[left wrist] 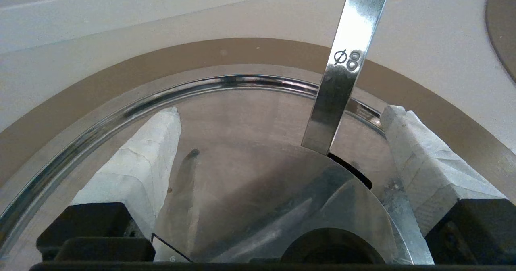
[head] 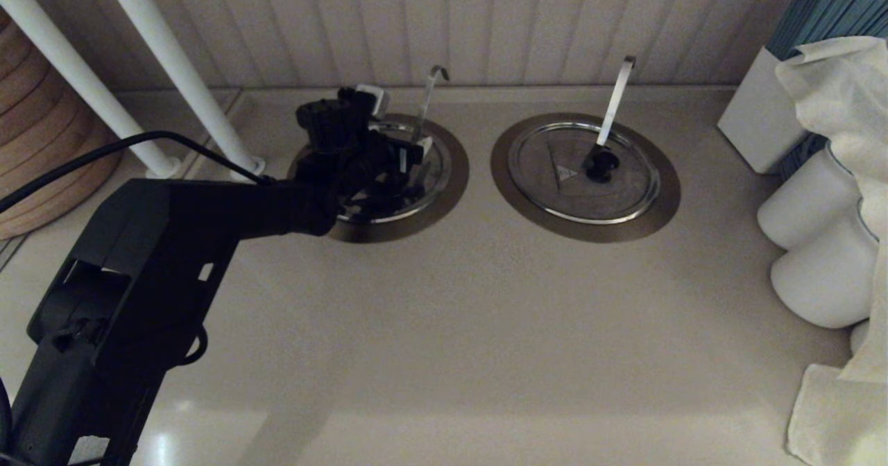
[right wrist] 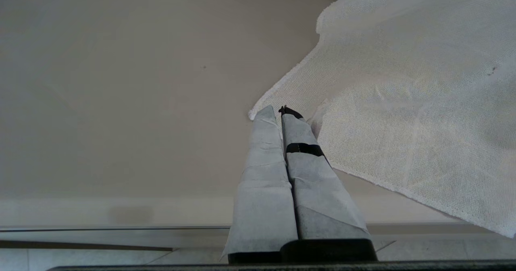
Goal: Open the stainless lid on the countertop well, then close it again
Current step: Put the spoon in the groove
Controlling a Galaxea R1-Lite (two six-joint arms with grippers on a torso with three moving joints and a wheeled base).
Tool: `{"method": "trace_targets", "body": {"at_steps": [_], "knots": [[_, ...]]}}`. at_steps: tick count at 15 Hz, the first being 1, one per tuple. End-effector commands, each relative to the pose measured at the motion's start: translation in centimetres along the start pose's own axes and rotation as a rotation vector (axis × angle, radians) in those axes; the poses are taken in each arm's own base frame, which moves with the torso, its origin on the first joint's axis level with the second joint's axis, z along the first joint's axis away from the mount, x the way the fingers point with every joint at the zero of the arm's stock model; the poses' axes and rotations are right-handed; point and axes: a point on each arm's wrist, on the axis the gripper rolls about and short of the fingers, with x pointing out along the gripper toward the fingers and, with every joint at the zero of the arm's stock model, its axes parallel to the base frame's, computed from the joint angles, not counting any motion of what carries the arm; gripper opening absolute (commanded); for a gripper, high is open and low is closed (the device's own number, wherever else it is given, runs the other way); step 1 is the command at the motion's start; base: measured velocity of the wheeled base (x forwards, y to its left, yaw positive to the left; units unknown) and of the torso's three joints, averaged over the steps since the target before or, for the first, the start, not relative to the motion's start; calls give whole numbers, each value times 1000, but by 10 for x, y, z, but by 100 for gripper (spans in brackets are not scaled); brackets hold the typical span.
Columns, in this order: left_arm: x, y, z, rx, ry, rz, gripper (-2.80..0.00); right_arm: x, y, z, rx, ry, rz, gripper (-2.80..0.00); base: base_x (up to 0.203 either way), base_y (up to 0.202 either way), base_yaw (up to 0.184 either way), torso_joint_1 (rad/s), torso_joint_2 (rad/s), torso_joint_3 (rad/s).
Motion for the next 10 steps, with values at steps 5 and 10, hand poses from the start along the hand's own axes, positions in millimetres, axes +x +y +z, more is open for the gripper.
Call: {"method": "trace_targets", "body": {"at_steps": [5,10], "knots": [[0,7,-4,2,30,8,0,0,0,0,0,-3,1,-280,0,0,0,0,0,0],[1,13,-6,3,39,15,0,0,0,0,0,-3,1,-280,0,0,0,0,0,0]]}}
